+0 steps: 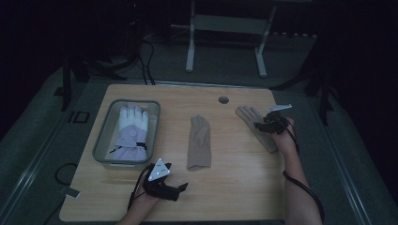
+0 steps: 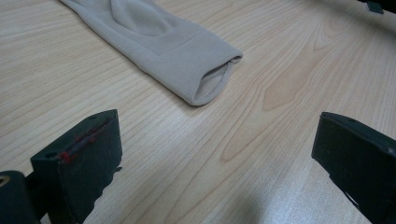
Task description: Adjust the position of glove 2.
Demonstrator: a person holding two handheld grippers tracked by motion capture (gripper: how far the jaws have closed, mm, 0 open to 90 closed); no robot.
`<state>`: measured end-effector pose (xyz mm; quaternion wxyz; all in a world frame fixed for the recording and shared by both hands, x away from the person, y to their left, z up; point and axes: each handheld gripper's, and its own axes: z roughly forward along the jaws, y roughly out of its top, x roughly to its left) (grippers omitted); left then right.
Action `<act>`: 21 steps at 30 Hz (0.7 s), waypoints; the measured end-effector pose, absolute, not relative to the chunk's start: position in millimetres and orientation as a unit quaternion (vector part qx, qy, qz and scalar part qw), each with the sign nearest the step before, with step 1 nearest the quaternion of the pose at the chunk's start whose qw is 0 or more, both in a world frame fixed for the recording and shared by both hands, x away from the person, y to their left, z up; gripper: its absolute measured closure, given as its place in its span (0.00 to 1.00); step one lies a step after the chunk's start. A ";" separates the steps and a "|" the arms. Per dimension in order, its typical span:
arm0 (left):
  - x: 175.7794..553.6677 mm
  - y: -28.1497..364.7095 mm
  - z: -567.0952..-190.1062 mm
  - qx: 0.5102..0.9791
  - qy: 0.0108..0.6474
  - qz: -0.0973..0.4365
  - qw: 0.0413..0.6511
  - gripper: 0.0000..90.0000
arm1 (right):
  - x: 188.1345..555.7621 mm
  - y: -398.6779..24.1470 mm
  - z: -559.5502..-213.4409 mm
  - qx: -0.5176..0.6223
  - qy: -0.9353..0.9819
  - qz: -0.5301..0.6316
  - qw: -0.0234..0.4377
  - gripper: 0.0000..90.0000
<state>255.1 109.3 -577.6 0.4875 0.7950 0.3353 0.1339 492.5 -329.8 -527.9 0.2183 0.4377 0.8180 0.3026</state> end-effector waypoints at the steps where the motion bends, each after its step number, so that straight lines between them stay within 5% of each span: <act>1: 254.9 109.4 -577.6 0.794 0.334 0.133 0.490 0.02 | 493.9 -328.9 -531.0 0.436 0.822 0.296 0.216 0.48; 6: 254.8 109.1 -577.6 0.796 0.334 0.134 0.487 0.02 | 498.5 -329.7 -543.6 0.450 0.826 0.285 0.187 0.56; 11: 254.6 109.1 -577.7 0.797 0.334 0.135 0.485 0.02 | 494.2 -327.2 -540.9 0.470 0.817 0.277 0.184 0.80; 21: 254.3 109.0 -577.5 0.795 0.338 0.136 0.486 0.02 | 475.4 -318.5 -535.9 0.556 0.755 0.297 0.183 0.86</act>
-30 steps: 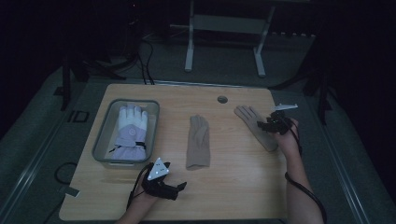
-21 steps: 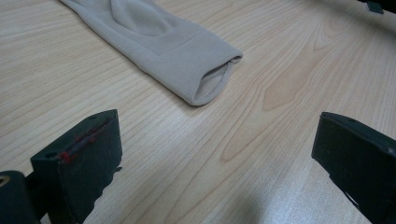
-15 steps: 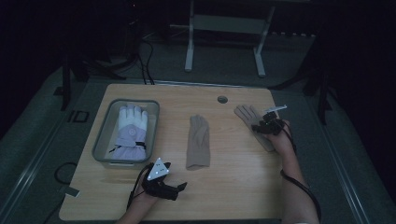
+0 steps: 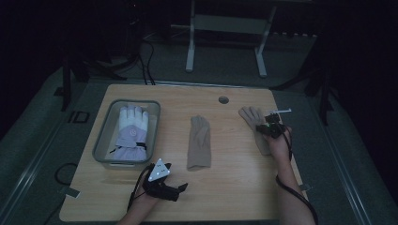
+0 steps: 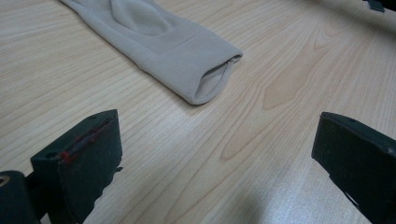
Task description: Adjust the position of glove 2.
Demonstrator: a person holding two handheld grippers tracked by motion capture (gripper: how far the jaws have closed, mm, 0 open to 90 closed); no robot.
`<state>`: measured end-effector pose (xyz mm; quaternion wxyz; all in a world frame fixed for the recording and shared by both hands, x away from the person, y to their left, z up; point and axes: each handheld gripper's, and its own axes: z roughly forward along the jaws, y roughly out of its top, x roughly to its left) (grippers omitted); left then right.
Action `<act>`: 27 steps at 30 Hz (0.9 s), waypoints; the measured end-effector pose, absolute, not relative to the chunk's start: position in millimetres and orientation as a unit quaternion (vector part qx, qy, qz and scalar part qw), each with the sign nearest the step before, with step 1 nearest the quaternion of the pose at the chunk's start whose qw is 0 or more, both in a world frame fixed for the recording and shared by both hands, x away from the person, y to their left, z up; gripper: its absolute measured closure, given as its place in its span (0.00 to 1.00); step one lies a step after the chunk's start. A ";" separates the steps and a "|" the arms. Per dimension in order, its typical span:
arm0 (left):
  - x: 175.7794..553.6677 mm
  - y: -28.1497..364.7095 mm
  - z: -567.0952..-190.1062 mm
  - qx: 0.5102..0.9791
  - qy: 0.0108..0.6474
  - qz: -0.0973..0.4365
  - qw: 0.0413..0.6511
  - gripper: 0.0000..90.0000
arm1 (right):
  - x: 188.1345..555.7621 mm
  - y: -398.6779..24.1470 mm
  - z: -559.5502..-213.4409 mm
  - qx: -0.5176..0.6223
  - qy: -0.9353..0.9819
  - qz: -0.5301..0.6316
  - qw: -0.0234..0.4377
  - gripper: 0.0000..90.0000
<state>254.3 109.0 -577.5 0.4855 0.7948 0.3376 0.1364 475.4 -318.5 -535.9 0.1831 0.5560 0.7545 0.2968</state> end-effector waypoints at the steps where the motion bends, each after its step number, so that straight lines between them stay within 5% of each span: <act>1: 254.4 109.0 -577.4 0.795 0.338 0.136 0.485 0.02 | 472.0 -316.9 -534.1 0.559 0.751 0.300 0.185 0.86; 16: 253.3 108.3 -575.4 0.796 0.332 0.141 0.486 0.02 | 404.8 -310.6 -495.7 0.606 0.689 0.321 0.234 0.86; 27: 252.7 106.8 -575.4 0.798 0.328 0.140 0.486 0.02 | 357.3 -310.2 -493.9 0.618 0.666 0.350 0.227 0.86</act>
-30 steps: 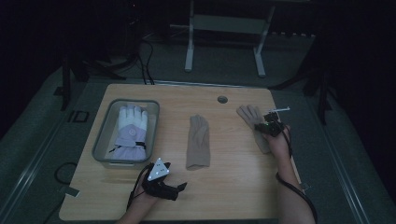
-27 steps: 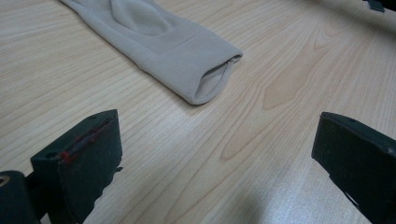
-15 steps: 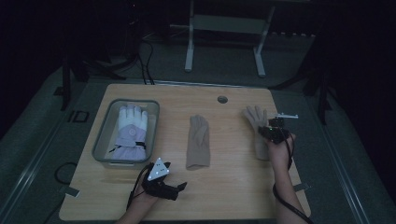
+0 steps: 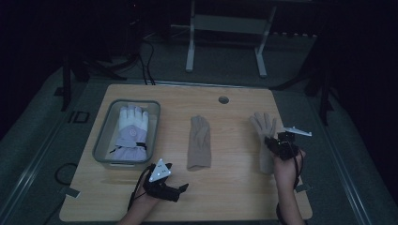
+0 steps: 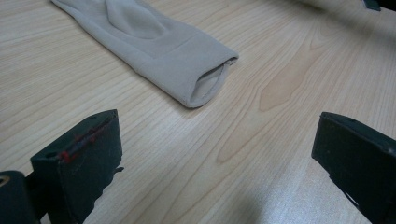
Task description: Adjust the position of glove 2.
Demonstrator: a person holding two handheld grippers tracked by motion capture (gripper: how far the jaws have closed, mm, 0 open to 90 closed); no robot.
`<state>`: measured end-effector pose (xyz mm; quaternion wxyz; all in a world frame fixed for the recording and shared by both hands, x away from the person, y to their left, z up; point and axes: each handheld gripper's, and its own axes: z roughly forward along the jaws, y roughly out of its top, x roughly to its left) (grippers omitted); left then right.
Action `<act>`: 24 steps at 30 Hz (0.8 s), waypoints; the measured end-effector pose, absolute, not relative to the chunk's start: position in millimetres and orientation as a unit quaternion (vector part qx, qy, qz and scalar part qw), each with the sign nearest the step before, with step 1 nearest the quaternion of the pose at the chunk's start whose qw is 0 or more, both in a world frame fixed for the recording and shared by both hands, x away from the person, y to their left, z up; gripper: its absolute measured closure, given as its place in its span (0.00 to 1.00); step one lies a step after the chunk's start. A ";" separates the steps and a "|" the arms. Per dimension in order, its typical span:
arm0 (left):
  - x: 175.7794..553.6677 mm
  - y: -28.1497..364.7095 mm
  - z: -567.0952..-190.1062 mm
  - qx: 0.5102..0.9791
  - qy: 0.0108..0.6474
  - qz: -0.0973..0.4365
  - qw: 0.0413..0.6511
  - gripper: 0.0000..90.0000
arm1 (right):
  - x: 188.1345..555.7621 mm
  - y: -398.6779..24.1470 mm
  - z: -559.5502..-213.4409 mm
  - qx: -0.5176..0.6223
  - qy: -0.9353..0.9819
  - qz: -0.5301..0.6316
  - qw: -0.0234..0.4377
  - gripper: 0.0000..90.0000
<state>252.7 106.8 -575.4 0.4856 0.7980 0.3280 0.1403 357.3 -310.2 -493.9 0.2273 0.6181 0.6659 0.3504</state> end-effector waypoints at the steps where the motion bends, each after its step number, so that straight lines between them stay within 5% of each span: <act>1: 252.7 106.8 -575.4 0.797 0.329 0.140 0.487 0.02 | 355.8 -309.8 -498.0 0.618 0.668 0.348 0.225 0.85; 16: 252.8 107.6 -575.1 0.797 0.329 0.135 0.488 0.02 | 369.1 -303.5 -547.9 0.645 0.670 0.312 0.193 0.82; 24: 252.7 107.3 -575.2 0.798 0.327 0.136 0.488 0.02 | 366.5 -309.8 -536.8 0.629 0.681 0.328 0.182 0.68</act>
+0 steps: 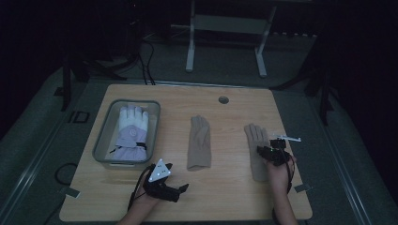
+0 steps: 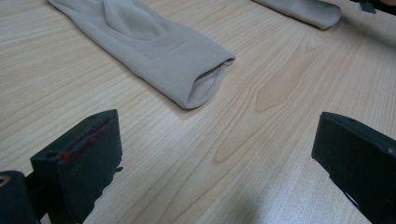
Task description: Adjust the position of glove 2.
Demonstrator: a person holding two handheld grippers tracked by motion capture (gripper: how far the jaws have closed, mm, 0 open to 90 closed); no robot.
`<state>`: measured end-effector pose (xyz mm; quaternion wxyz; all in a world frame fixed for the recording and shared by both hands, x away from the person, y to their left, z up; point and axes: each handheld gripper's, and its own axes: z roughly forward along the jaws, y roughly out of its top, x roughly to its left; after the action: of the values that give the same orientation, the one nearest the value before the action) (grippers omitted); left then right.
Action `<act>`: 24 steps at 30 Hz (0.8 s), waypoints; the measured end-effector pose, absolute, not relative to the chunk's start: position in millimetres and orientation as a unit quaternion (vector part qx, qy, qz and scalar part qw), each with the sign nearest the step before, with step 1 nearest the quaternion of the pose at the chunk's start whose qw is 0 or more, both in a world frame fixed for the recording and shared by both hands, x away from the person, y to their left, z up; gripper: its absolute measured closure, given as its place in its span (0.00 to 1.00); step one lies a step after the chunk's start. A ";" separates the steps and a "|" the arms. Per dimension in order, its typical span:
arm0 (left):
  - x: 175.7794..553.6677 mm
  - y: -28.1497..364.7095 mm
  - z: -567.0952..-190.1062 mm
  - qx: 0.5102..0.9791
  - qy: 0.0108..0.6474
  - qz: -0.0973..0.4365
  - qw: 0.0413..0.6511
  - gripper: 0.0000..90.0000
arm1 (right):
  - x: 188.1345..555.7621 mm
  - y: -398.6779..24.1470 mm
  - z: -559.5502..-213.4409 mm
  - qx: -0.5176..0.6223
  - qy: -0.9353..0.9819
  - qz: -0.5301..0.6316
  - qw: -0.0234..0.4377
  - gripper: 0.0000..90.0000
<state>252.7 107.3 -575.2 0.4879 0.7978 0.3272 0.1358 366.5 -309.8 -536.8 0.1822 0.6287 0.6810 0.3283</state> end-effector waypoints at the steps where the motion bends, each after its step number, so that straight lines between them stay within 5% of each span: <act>1: 252.7 107.5 -575.2 0.798 0.327 0.136 0.488 0.02 | 366.5 -311.6 -533.8 0.618 0.688 0.335 0.180 0.66; 19: 253.2 108.2 -575.4 0.796 0.326 0.132 0.493 0.02 | 378.1 -337.6 -545.0 0.461 0.809 0.321 0.172 0.53; 24: 253.1 109.3 -575.2 0.793 0.327 0.130 0.497 0.02 | 374.5 -336.3 -552.9 0.435 0.817 0.323 0.195 0.59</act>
<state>253.1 109.3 -575.2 0.4974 0.7932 0.3266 0.1296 374.5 -336.3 -552.9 0.1946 0.4352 0.8174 0.3235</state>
